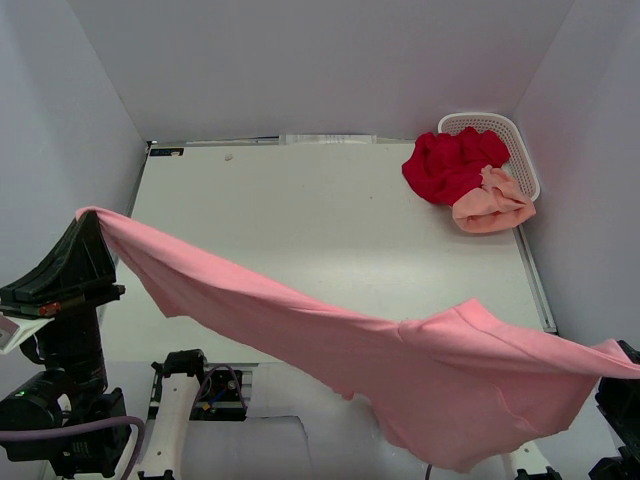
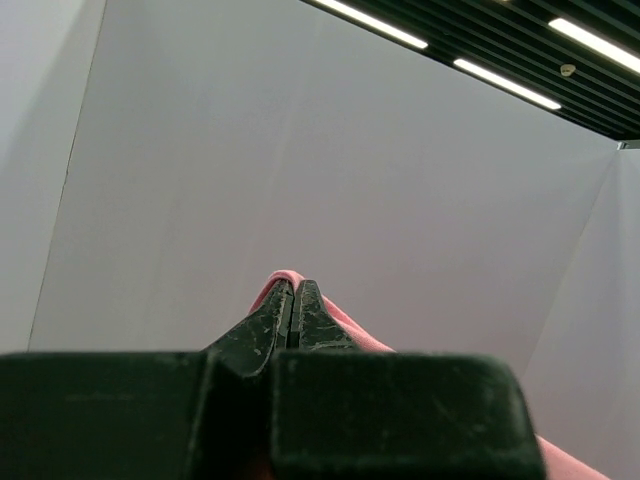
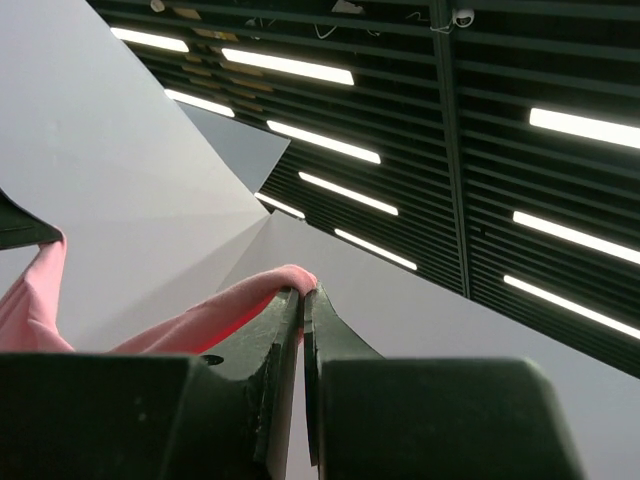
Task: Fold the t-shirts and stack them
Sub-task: Flatten out the tshirt
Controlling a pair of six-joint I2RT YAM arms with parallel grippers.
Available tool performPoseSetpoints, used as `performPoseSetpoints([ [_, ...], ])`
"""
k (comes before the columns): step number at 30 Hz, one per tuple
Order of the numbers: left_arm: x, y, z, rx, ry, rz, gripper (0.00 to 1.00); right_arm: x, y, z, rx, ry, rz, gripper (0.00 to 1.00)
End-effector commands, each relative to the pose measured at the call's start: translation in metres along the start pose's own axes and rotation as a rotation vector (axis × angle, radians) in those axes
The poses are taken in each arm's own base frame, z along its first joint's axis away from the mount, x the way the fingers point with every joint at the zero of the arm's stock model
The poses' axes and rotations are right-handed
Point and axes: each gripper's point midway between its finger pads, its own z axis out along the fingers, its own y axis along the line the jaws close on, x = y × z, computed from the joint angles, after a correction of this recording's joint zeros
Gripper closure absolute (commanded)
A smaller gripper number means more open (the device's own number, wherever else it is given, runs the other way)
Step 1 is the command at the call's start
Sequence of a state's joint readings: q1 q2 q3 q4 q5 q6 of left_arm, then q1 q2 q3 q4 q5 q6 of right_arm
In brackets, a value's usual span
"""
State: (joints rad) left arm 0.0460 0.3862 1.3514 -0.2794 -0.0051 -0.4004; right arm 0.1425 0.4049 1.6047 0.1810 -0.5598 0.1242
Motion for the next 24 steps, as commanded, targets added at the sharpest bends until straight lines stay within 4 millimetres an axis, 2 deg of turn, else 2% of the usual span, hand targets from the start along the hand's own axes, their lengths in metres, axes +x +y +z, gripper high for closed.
performPoseSetpoints([
  [1, 0.002, 0.008, 0.002, -0.039, -0.001, 0.009, 1.00, -0.001, -0.003, 0.007, 0.008, -0.022, -0.001, 0.92],
  [4, 0.000, 0.008, 0.002, -0.039, -0.004, 0.012, 1.00, 0.004, -0.005, 0.008, 0.013, -0.015, 0.004, 0.92],
  [7, 0.005, 0.011, 0.004, -0.048, 0.005, 0.009, 1.00, 0.019, -0.008, 0.010, 0.020, 0.009, 0.031, 0.92],
  [13, 0.026, 0.021, 0.003, -0.074, 0.042, -0.011, 1.00, 0.048, -0.014, 0.010, 0.044, 0.059, 0.083, 0.92],
  [16, 0.049, 0.034, 0.004, -0.113, 0.078, -0.012, 1.00, 0.092, -0.027, 0.007, 0.106, 0.136, 0.143, 0.92],
  [18, 0.069, 0.045, 0.005, -0.141, 0.113, -0.008, 1.00, 0.136, -0.036, 0.006, 0.132, 0.214, 0.189, 0.92],
  [20, 0.084, 0.055, 0.006, -0.170, 0.130, -0.006, 1.00, 0.166, -0.040, 0.003, 0.147, 0.260, 0.216, 0.92],
  [21, 0.090, 0.059, 0.007, -0.181, 0.132, -0.005, 1.00, 0.195, -0.041, -0.002, 0.159, 0.308, 0.252, 0.92],
  [23, 0.119, 0.076, 0.008, -0.229, 0.181, 0.000, 1.00, 0.222, -0.043, -0.007, 0.175, 0.340, 0.283, 0.92],
  [24, 0.127, 0.081, 0.009, -0.242, 0.188, -0.004, 1.00, 0.252, -0.042, -0.014, 0.189, 0.392, 0.324, 0.92],
])
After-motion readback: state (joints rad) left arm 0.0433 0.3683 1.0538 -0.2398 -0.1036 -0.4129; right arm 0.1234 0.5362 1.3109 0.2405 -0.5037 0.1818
